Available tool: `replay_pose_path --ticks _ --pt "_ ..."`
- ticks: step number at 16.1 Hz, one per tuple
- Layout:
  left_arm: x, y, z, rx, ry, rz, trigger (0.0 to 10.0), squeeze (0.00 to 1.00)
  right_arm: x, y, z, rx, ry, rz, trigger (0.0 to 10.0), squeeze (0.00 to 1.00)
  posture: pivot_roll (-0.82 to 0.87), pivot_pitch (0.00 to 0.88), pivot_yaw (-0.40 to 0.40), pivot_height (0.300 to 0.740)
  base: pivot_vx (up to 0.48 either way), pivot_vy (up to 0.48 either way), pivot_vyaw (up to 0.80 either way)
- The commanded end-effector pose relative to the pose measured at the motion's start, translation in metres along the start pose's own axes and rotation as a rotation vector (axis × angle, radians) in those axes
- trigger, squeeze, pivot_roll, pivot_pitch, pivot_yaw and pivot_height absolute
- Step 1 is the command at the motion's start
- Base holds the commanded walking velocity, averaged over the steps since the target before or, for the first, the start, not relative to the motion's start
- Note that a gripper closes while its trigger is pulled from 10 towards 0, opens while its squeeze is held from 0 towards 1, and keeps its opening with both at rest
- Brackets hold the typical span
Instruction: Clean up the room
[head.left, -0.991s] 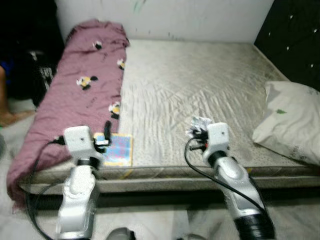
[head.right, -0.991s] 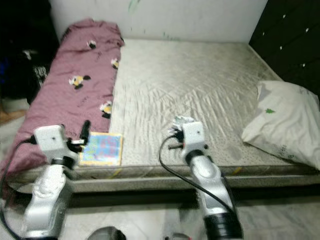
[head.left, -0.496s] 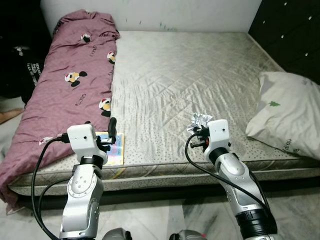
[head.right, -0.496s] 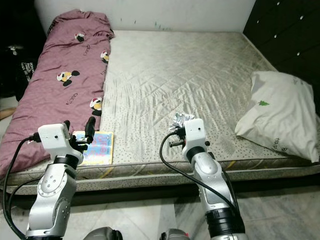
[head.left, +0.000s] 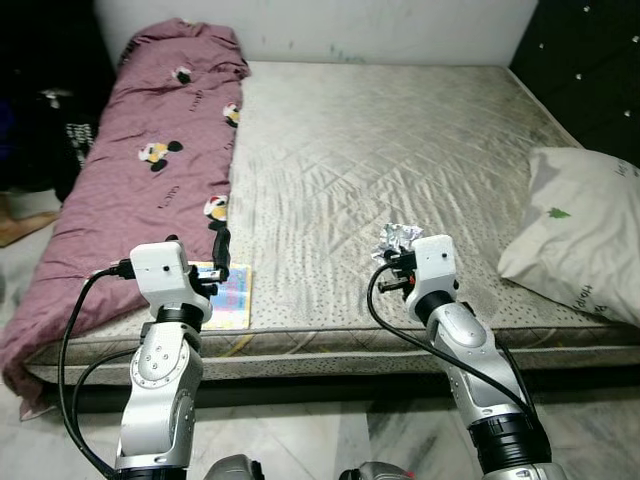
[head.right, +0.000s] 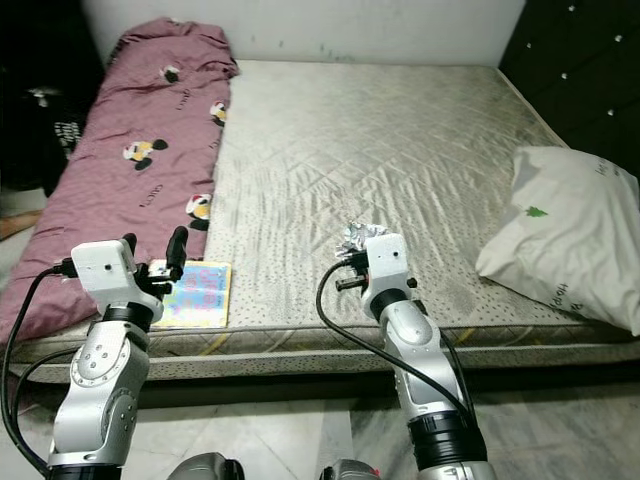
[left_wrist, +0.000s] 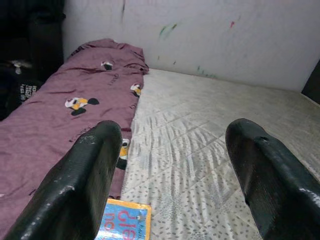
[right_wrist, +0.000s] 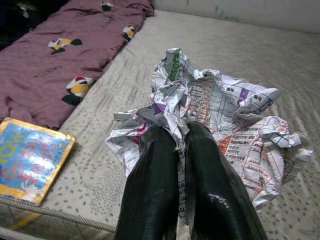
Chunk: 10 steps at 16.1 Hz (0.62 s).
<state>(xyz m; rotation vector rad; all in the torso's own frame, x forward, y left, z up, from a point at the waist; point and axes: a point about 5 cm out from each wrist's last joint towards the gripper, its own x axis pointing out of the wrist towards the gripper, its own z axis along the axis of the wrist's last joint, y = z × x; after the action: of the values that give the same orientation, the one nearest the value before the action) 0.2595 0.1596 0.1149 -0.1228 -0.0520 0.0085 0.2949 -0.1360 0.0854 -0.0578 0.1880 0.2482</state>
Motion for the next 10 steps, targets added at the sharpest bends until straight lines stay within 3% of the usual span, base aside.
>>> replay_pose_path --ticks 1,10 --pt "0.0001 -0.0007 0.0002 0.000 0.004 -0.007 10.0 0.00 0.0014 -0.0001 0.0041 -0.007 -0.016 -0.004 10.0 0.00 -0.04 0.000 -0.021 0.740 0.262 0.000 0.00" --pt "-0.0018 0.0001 0.0002 0.007 0.006 -0.011 10.0 0.00 0.0005 -0.0004 0.0054 0.000 -0.028 -0.012 10.0 0.00 -0.03 0.000 -0.020 0.740 0.281 0.000 0.00"
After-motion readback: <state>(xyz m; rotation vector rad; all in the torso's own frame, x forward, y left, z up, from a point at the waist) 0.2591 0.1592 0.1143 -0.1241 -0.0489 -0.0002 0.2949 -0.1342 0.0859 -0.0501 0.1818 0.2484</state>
